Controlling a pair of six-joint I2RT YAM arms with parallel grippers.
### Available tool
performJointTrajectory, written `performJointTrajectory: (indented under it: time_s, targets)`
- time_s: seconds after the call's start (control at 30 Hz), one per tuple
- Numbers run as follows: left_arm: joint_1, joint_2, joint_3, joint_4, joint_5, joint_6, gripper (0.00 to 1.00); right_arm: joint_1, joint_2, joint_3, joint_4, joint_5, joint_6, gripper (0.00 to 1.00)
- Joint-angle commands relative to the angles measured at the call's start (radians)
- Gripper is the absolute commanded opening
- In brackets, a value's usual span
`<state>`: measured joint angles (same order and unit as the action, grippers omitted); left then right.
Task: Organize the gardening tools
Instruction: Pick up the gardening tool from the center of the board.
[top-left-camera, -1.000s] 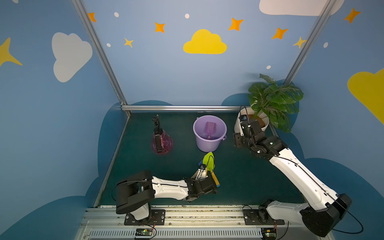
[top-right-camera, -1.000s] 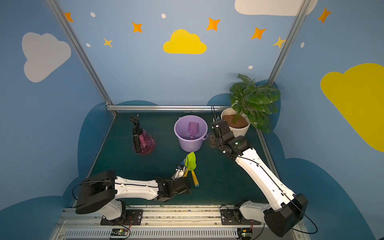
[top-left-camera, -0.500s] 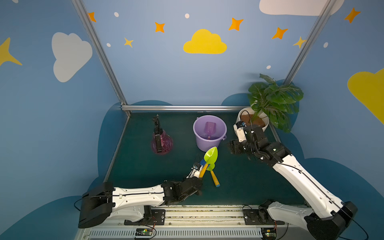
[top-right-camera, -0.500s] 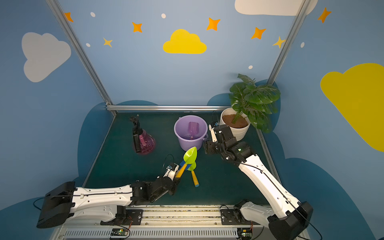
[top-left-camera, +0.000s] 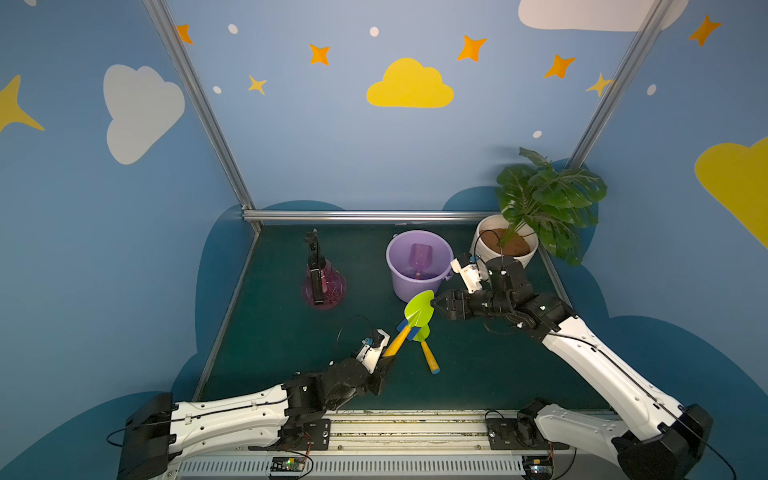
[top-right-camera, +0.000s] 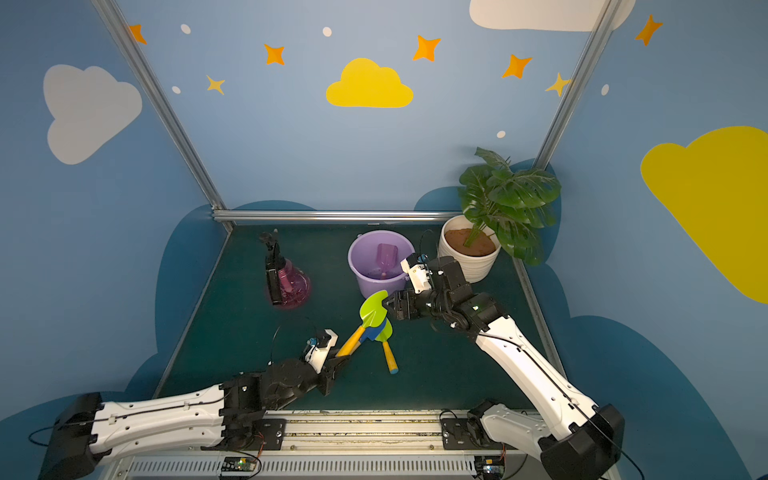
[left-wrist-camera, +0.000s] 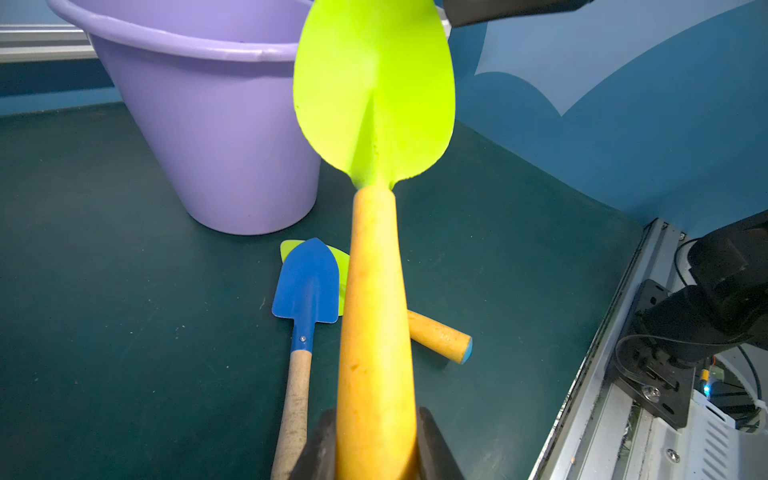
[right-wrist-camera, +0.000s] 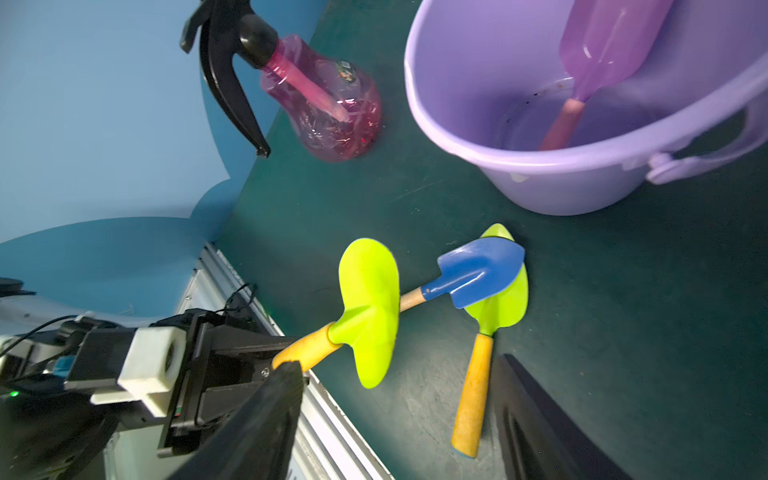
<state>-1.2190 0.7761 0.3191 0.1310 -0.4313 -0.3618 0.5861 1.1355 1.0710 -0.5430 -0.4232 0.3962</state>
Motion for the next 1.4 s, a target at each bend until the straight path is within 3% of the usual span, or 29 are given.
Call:
performJointTrajectory:
  time_s: [0.0, 0.37, 0.67, 0.8, 0.93, 1.07, 1.37]
  targets:
    - [0.006, -0.032, -0.008, 0.051, 0.021, 0.03, 0.04, -0.002, 0.028, -0.013, 0.059, -0.103, 0.042, 0.65]
    - [0.01, -0.03, -0.013, 0.061, 0.029, 0.03, 0.04, 0.003, 0.102, -0.01, 0.087, -0.171, 0.054, 0.26]
    - [0.016, -0.024, -0.012, 0.056, 0.022, 0.027, 0.08, 0.005, 0.127, -0.004, 0.088, -0.179, 0.051, 0.01]
    - [0.018, -0.018, -0.011, 0.051, 0.015, 0.023, 0.23, 0.003, 0.131, 0.002, 0.085, -0.176, 0.043, 0.0]
    - [0.018, -0.015, -0.012, 0.049, 0.01, 0.027, 0.48, -0.002, 0.129, 0.022, 0.062, -0.148, 0.015, 0.0]
    - [0.018, -0.014, -0.015, 0.048, 0.001, 0.019, 0.62, -0.019, 0.128, 0.056, 0.035, -0.12, -0.02, 0.0]
    - [0.017, -0.056, -0.042, 0.042, -0.019, 0.009, 0.67, -0.078, 0.126, 0.187, -0.008, 0.053, -0.154, 0.0]
